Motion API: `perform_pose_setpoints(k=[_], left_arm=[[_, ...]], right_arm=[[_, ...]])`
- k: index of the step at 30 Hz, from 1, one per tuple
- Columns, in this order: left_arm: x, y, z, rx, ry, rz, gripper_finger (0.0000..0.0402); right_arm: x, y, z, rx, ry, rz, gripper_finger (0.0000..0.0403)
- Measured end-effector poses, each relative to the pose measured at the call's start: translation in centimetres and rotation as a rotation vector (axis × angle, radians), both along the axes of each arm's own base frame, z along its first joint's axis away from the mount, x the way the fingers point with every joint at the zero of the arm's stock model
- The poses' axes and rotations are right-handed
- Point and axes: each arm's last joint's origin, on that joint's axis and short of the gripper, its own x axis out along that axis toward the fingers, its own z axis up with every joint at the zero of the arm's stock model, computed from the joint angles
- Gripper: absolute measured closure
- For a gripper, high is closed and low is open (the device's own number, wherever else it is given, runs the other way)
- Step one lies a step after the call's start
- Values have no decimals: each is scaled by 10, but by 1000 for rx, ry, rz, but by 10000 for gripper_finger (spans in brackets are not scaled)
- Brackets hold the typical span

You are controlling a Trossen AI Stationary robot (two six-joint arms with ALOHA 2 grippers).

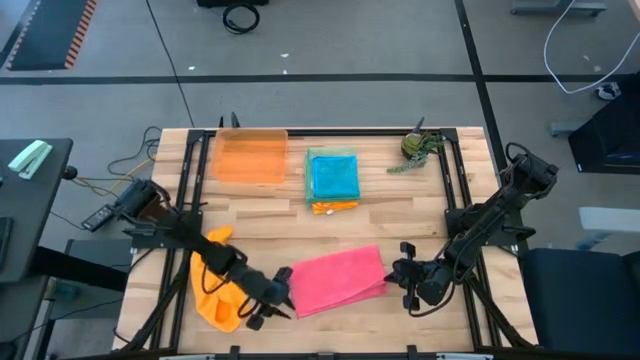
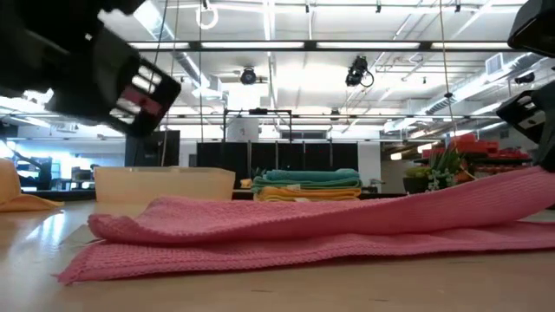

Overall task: Fold microfiber towels
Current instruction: Fold the pink towel

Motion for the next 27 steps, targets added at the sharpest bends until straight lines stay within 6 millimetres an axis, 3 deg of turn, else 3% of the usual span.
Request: perform_pose_setpoints(k=[6,11,14,27], left_arm=[[11,-14,7,55,-43,45,265],[23,-24,-14,161,77,24,257],[29,-27,-9,187,101,20,253],[28,-22,-13,233,184,37,267]], right_arm=[[1,-2,0,-2,-2,-10,398],[3,-3,0,-6,-1,-14,398],[2,-3,0,-6,-1,-13,398],[2,-3,0,-15,-2,-3,398]])
